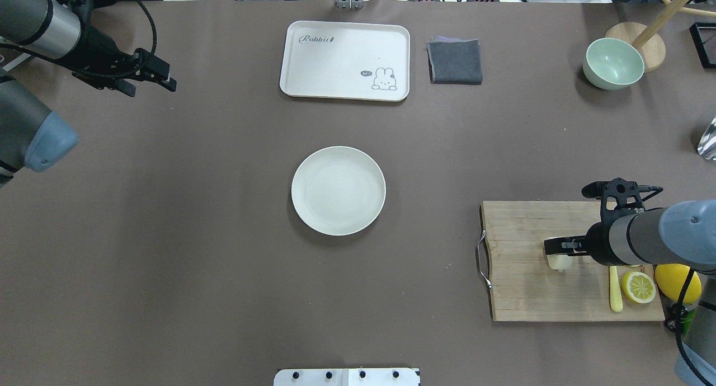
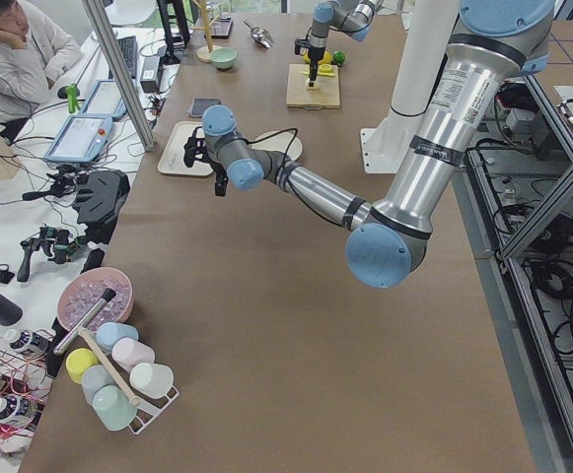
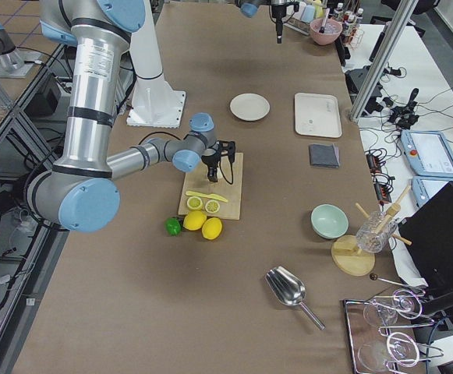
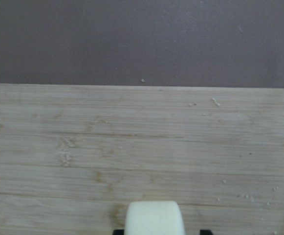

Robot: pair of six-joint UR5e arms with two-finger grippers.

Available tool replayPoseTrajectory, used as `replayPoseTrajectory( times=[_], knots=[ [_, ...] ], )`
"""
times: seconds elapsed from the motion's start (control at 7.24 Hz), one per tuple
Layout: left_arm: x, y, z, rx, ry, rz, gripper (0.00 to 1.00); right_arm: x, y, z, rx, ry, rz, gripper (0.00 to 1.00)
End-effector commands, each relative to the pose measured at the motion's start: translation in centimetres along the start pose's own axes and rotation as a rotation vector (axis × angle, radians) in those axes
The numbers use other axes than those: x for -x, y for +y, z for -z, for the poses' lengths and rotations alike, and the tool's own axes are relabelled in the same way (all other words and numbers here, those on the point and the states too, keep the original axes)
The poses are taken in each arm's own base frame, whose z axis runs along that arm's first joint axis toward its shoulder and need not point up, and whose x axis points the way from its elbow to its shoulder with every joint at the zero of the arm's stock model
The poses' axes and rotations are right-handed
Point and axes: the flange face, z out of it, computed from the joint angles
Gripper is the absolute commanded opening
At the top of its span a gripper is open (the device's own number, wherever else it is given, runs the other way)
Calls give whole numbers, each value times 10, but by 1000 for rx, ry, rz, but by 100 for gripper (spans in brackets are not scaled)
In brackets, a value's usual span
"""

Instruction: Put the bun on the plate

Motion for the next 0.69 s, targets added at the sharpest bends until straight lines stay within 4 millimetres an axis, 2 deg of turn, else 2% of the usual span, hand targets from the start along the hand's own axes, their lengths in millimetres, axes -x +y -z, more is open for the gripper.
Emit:
replayPoseTrajectory(
  times=[0.0, 0.14, 0.28, 0.41, 0.55],
  knots=[
    [4, 0, 0, 0, -3, 4, 98, 13, -1, 2, -5, -24, 11, 21],
    [5, 0, 0, 0, -4, 4, 98, 26, -6, 4, -12, -42, 15, 16],
    [17, -8, 9, -8, -18, 15, 98, 44, -13, 5, -22, -68, 20, 15],
    [43, -23, 33, 13, -55, -1, 98, 64, -22, 7, -27, -80, 23, 16],
    [87, -39, 68, 19, -121, -42, 98, 104, -39, 11, -34, -73, 17, 16]
  ],
)
